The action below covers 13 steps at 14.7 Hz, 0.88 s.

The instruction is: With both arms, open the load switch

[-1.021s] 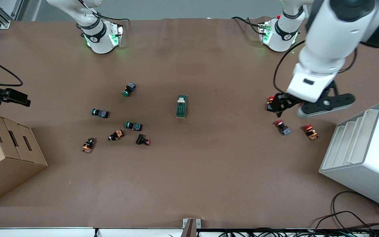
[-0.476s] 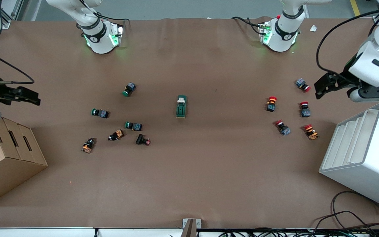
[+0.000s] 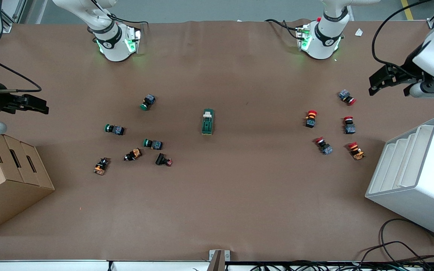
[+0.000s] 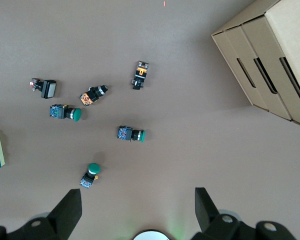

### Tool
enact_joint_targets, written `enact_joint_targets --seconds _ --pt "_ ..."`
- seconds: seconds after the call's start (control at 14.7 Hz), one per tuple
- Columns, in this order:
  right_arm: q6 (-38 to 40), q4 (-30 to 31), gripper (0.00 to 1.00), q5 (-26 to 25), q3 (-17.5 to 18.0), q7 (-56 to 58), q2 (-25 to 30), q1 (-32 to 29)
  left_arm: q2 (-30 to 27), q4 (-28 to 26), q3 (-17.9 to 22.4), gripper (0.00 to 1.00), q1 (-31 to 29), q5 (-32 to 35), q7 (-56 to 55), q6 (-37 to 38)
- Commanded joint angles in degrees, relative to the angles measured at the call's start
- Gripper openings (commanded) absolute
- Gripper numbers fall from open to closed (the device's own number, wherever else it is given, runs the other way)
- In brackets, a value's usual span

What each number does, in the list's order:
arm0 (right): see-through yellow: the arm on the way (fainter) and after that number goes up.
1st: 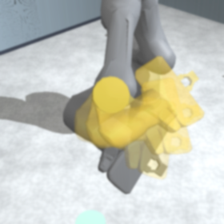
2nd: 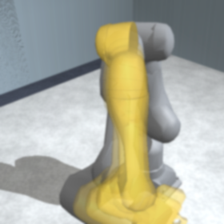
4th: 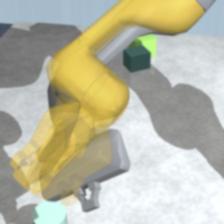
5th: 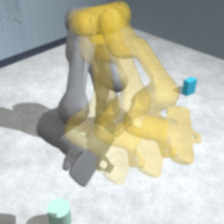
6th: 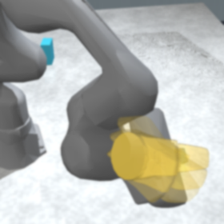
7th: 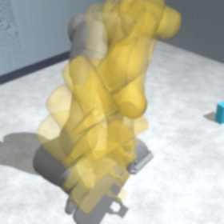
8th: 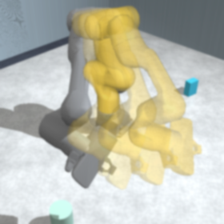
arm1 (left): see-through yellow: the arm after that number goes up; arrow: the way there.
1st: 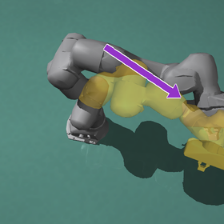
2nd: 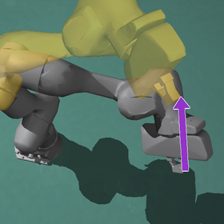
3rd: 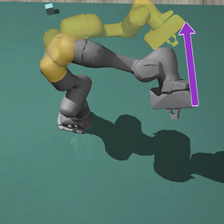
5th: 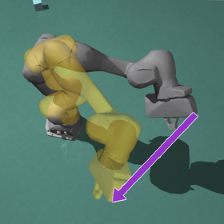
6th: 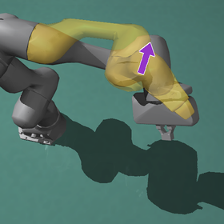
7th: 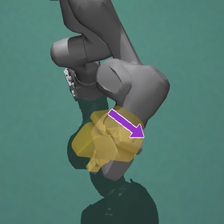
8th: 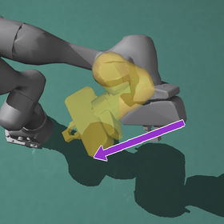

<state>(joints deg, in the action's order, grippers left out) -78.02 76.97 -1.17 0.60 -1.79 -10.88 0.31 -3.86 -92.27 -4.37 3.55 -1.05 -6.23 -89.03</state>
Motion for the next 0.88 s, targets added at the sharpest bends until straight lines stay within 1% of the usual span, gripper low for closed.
enact_joint_targets --seconds 0.0,0.14,0.27,0.41,0.48,0.61,0.82 --pt "0.24 2.39 1.00 -0.67 0.02 -0.15 3.22 -0.92 -4.84 -5.55 -0.03 1.00 0.23 -0.80 1.04 -0.53" --pt "0.24 3.88 1.00 -0.68 0.02 -0.23 4.98 -1.10 -5.98 -6.61 -0.03 1.00 -0.03 -0.80 1.22 -0.61" --pt "0.24 5.46 1.00 -0.59 -0.07 -0.32 7.00 -1.27 -6.08 -6.26 -0.11 1.00 -1.34 -0.01 1.31 -0.61" --pt "0.06 8.09 1.00 -0.41 -0.16 -0.32 9.55 -1.27 -5.90 -5.91 -1.69 1.00 -2.32 1.47 1.22 -0.88" --pt "-0.03 9.41 1.00 -0.32 -0.51 -0.32 10.95 -1.19 -5.73 -5.30 -1.78 1.00 -2.32 2.44 1.22 -1.05" --pt "-0.29 11.44 1.00 -0.06 -1.04 -0.41 12.98 -1.18 -5.20 -4.33 -1.79 1.00 -2.40 2.28 1.31 -1.05" --pt "-0.55 13.11 1.00 1.35 -1.30 -0.32 15.53 -1.10 -3.79 -3.01 -1.79 1.00 -2.41 2.28 1.57 -0.88"
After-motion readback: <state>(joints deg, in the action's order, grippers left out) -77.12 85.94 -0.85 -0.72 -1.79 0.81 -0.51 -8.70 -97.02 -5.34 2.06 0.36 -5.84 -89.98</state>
